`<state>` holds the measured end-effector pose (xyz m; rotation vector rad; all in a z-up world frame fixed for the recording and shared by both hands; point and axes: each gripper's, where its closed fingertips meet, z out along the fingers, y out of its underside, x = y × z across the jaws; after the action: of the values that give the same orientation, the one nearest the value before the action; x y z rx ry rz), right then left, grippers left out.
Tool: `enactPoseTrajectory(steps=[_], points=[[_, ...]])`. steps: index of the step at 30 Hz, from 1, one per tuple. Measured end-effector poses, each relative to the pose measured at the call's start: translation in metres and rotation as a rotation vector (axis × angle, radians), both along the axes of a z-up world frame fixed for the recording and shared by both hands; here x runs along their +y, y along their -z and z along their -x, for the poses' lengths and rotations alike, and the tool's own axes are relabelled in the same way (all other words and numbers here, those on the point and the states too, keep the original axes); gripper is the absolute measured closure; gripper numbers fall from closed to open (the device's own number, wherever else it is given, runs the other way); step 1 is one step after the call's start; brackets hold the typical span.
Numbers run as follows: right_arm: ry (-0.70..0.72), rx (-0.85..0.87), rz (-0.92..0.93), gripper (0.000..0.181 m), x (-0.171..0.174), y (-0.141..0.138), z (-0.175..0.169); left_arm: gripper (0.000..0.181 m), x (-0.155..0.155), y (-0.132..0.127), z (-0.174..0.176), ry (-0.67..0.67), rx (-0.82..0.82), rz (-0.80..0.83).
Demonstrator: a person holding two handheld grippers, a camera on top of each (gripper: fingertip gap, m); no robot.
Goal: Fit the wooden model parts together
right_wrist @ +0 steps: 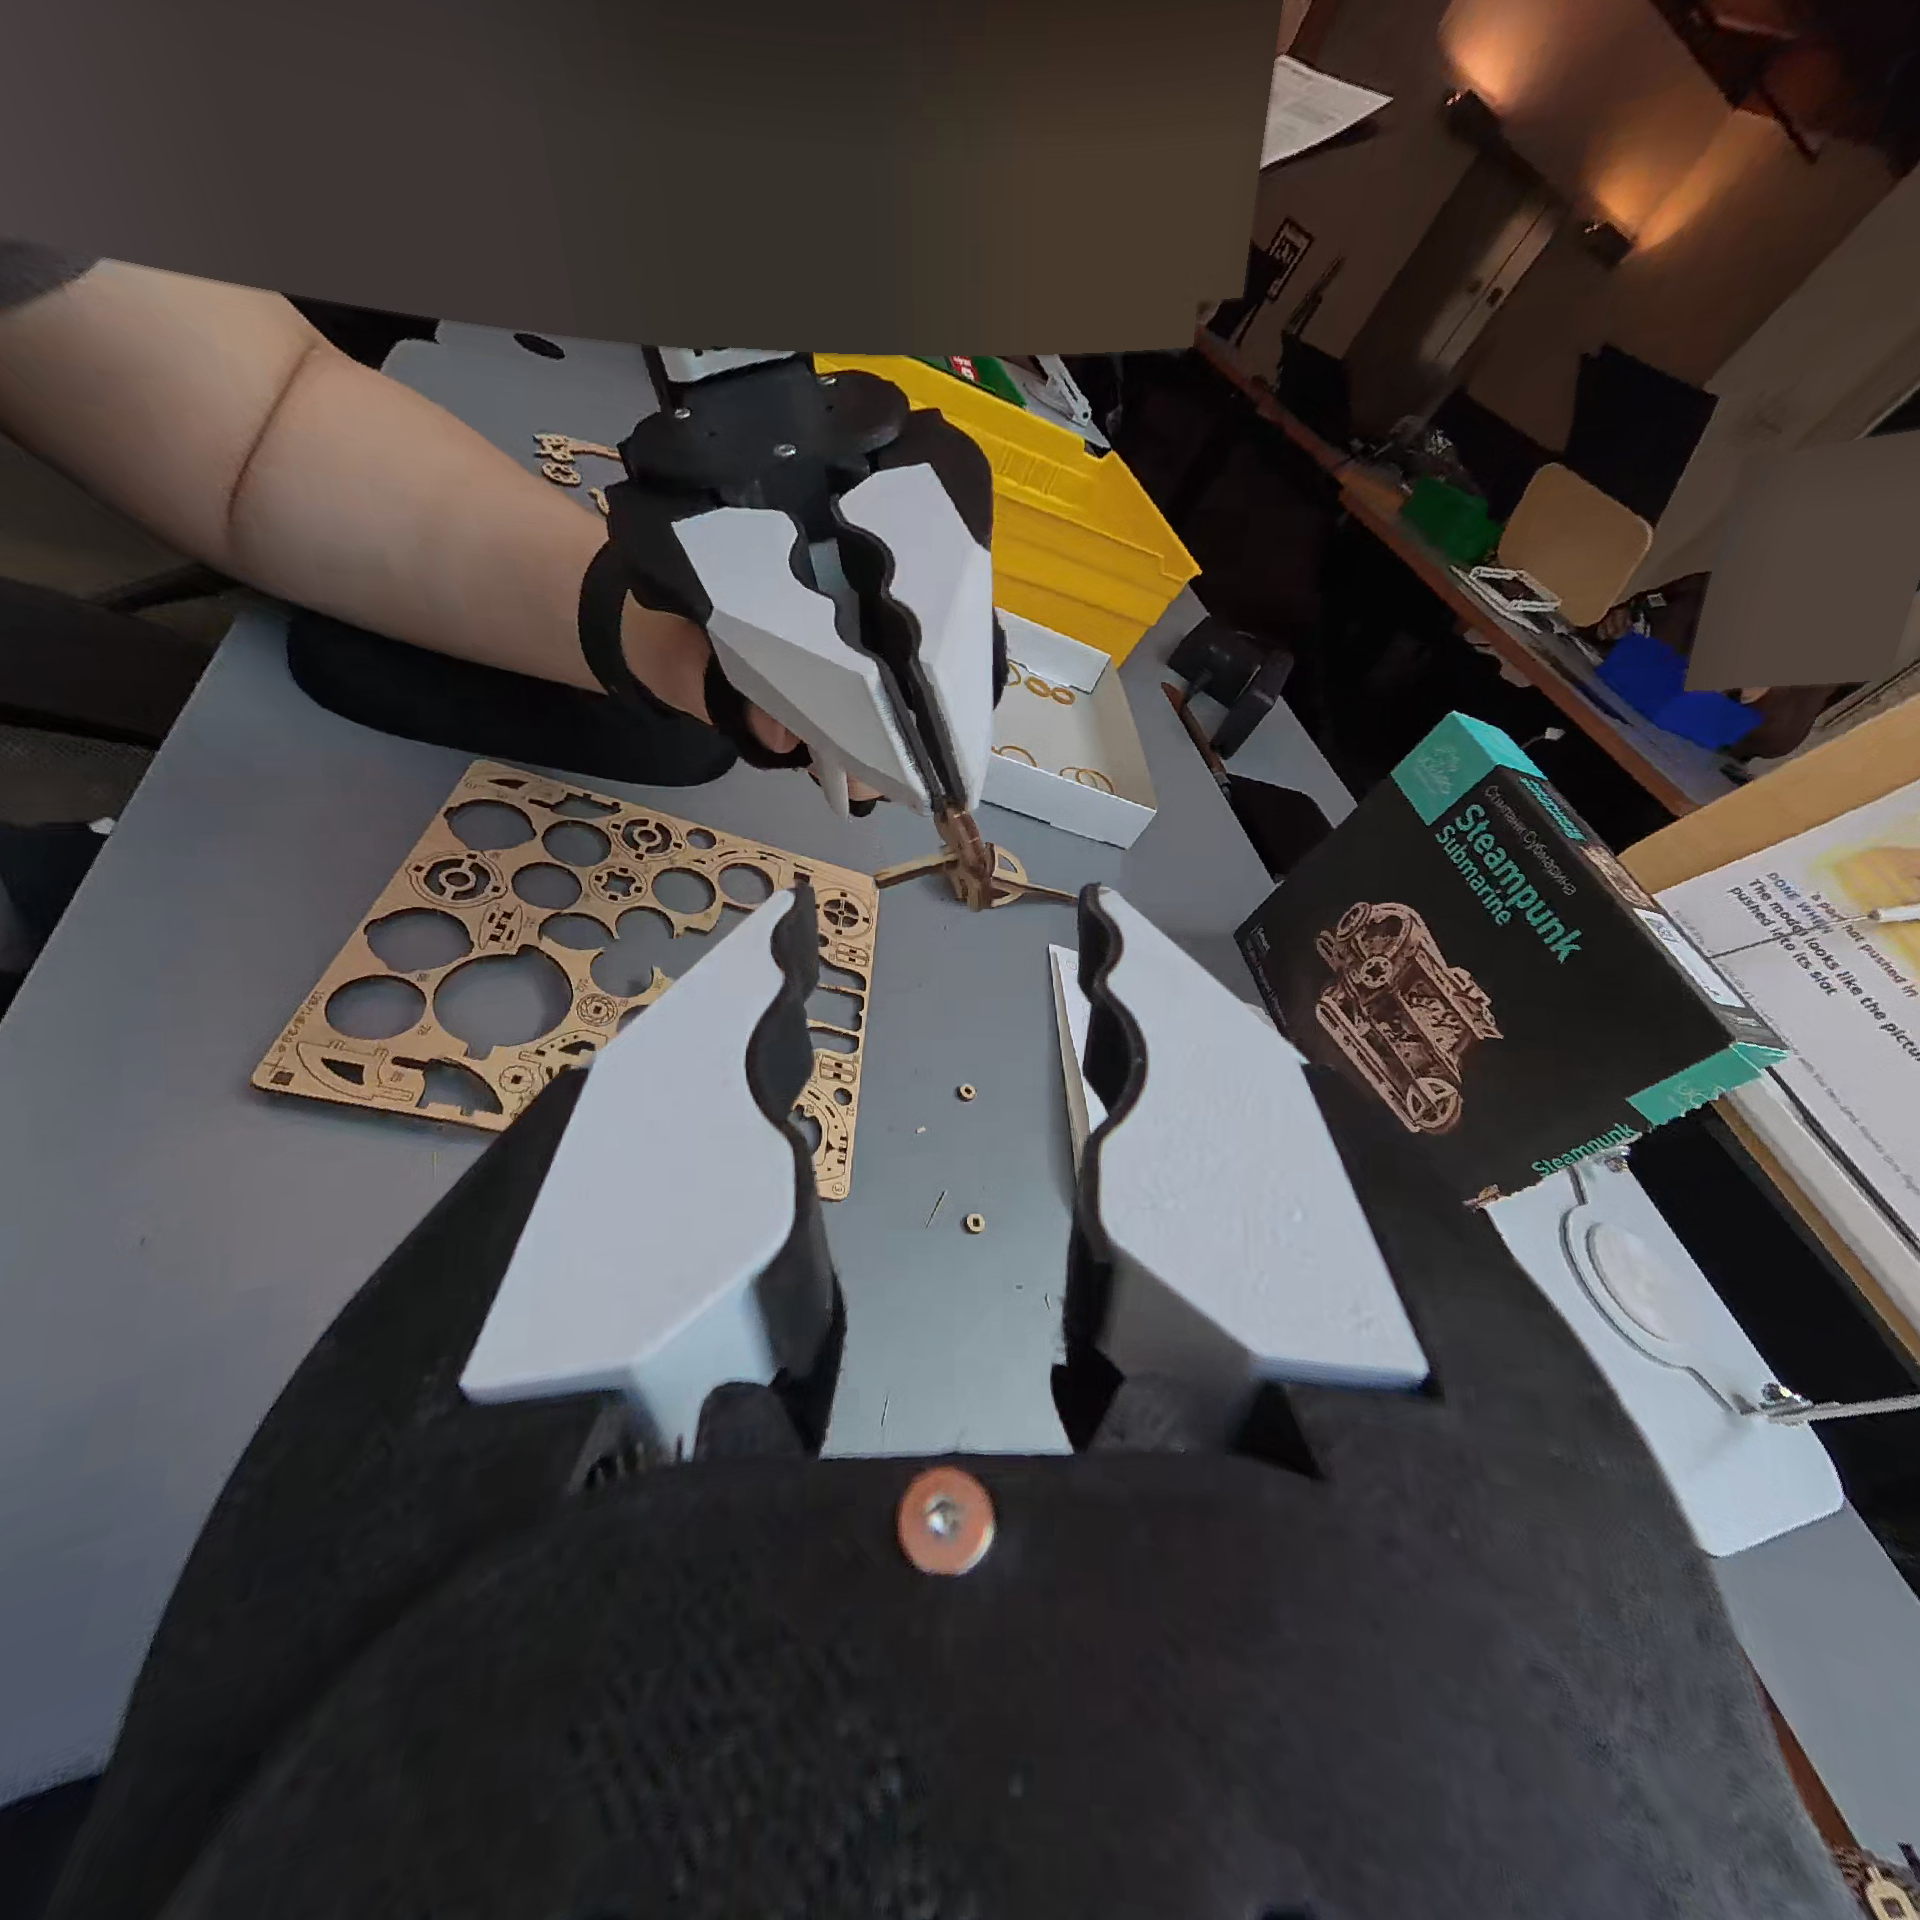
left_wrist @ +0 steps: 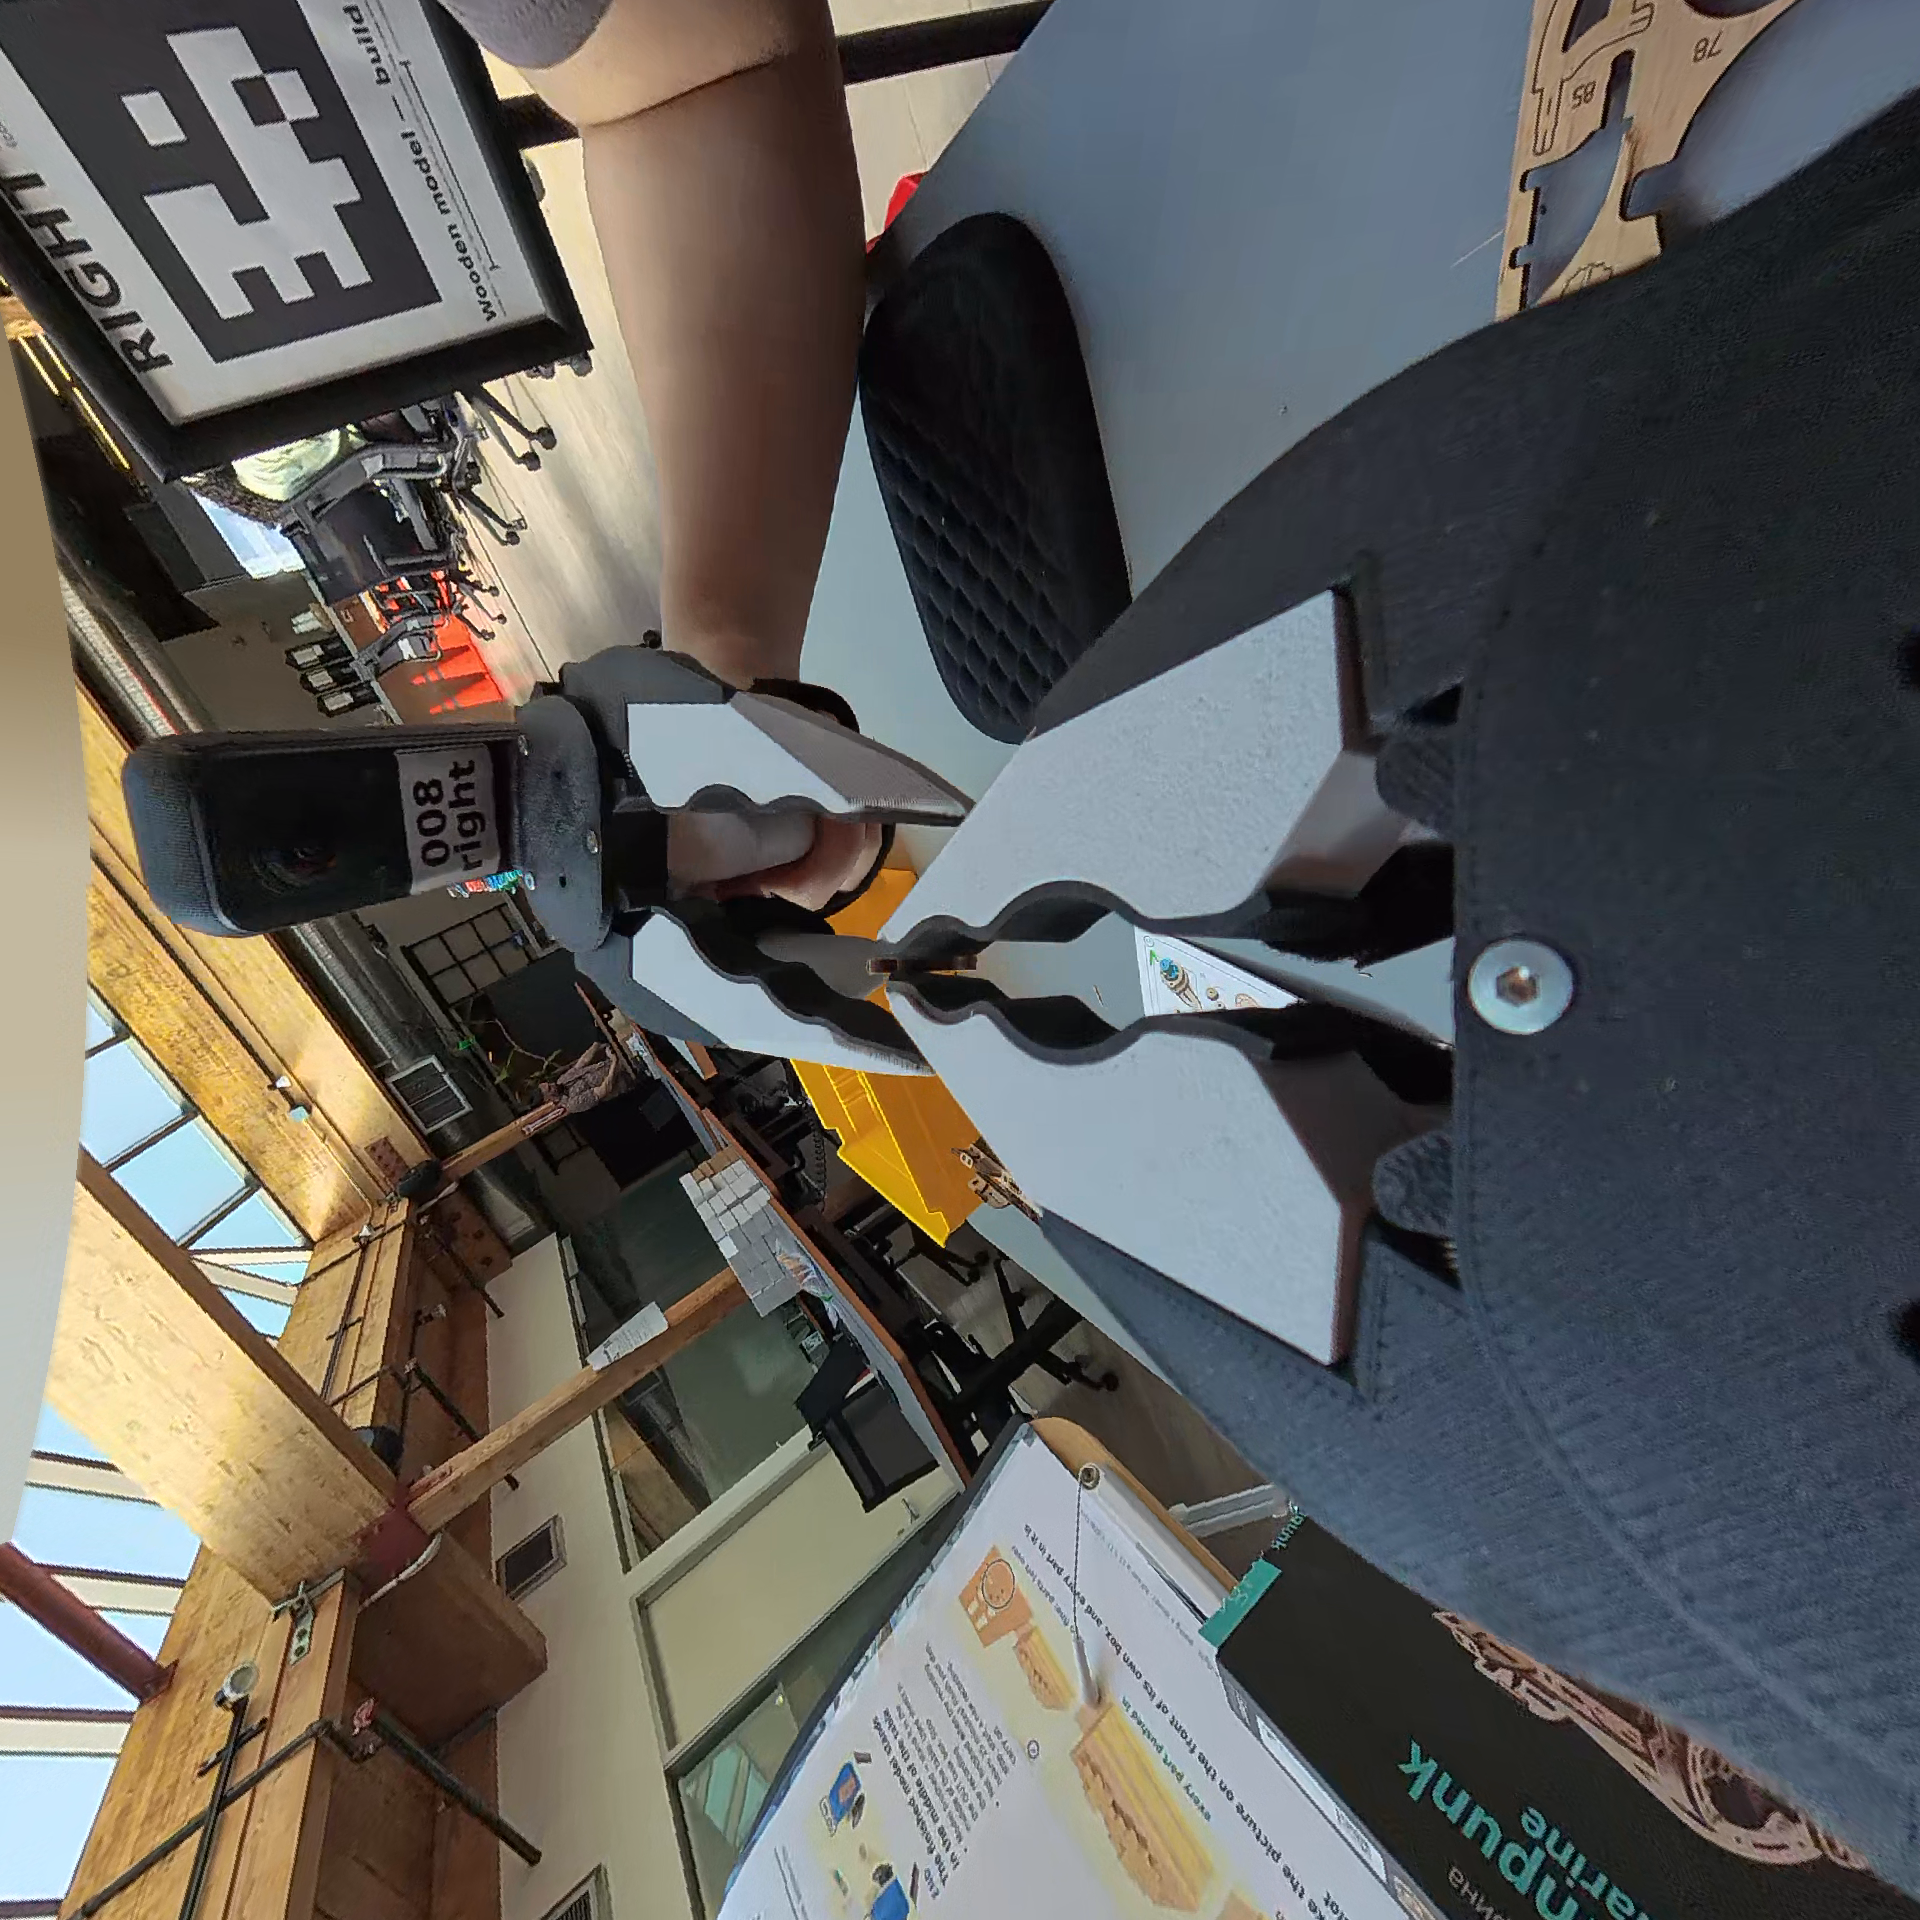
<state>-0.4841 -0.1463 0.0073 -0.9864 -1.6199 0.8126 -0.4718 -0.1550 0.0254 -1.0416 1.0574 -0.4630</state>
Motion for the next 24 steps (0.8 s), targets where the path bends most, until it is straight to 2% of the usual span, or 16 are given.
enactPoseTrajectory(steps=[2,5,24], points=[[0.017,-0.018,-0.005,0.133,0.0,0.005,0.003,0.181,0.001,0.003,0.0,0.002,0.01,0.003],[0.019,-0.014,0.041,0.147,-0.002,0.007,0.004,0.181,0.002,0.006,-0.001,0.006,0.021,0.008],[0.024,-0.04,0.054,0.161,0.0,0.015,-0.001,0.181,0.004,0.016,-0.002,0.021,0.051,0.035]])
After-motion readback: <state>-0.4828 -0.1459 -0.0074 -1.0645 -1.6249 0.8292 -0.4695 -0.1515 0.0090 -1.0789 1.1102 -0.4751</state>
